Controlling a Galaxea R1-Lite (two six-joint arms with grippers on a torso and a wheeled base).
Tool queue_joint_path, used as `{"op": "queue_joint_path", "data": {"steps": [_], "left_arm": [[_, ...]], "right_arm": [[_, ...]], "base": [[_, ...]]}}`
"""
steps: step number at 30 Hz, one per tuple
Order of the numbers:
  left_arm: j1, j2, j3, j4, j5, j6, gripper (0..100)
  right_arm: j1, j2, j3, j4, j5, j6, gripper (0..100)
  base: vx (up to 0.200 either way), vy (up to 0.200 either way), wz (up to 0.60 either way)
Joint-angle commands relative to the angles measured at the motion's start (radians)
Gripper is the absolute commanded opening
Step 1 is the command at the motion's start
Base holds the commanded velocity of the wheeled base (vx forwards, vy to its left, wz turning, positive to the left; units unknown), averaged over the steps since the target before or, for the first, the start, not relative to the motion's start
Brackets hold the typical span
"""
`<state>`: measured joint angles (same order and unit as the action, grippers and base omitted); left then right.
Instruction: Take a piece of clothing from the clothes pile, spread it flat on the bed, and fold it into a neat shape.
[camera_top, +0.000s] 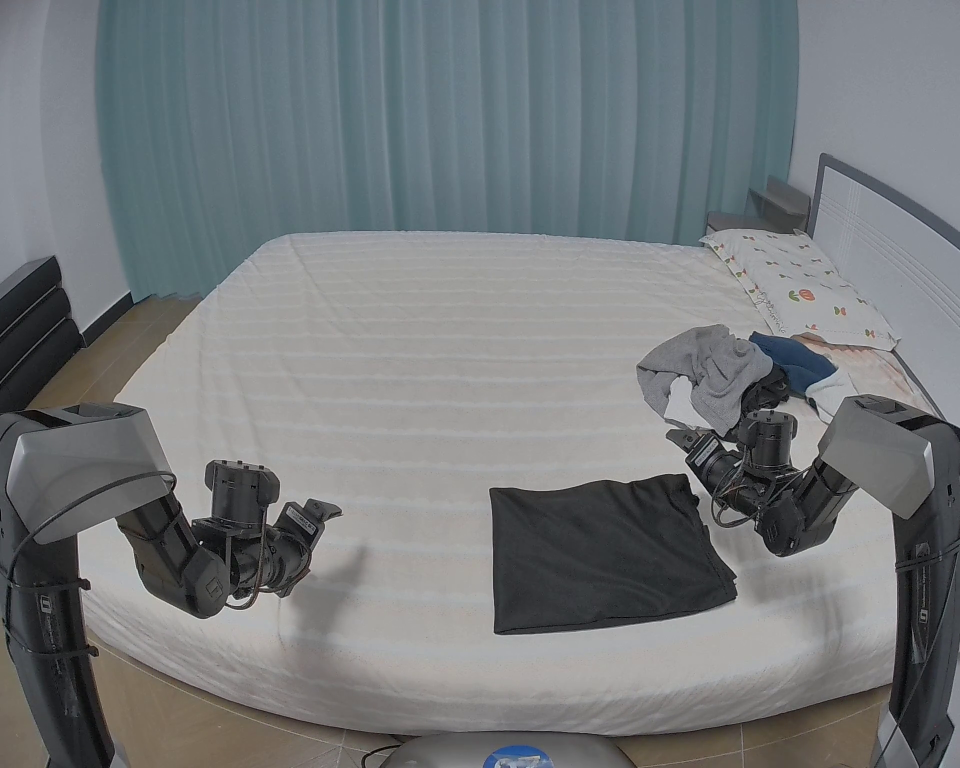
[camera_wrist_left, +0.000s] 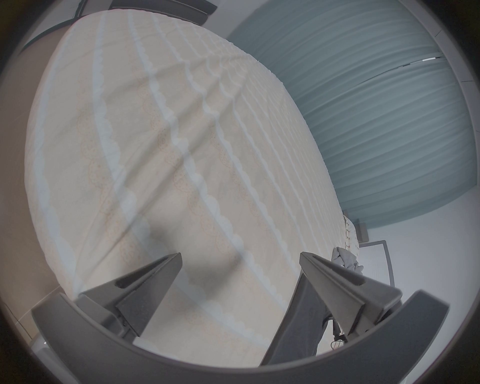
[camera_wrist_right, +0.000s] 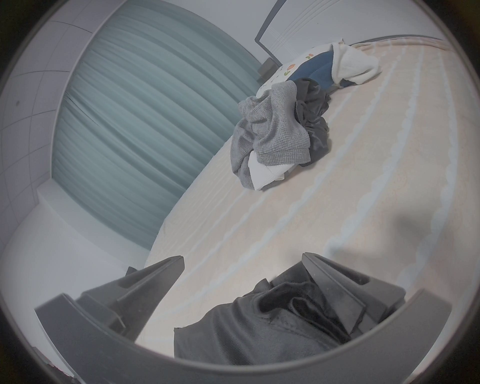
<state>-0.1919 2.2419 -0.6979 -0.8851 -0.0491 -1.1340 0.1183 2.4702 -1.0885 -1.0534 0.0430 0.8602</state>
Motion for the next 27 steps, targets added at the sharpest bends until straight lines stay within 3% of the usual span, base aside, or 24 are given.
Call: {"op": "queue_joint_path", "data": {"steps": [1, 9, 10, 27], "left_arm": [[0.0, 0.002, 0.0, 0.0, 0.0, -0.001, 100], [0.0, 0.001, 0.0, 0.0, 0.0, -0.003, 100], [0.0, 0.001, 0.0, 0.0, 0.0, -0.003, 100], [0.0, 0.001, 0.001, 0.0, 0.0, -0.001, 100]], "right_arm": [[0.006, 0.015, 0.001, -0.008, 0.018, -0.007, 100], [0.017, 0.09, 0.001, -0.071, 0.025, -0.129, 100], [0.018, 0.096, 0.001, -0.071, 0.025, -0.136, 0], [-0.035, 0.125, -0.037, -0.073, 0.014, -0.152, 0]], "base": [[0.0, 0.0, 0.0], [0.0, 0.0, 0.0], [0.0, 0.0, 0.0], [0.0, 0.0, 0.0]]}}
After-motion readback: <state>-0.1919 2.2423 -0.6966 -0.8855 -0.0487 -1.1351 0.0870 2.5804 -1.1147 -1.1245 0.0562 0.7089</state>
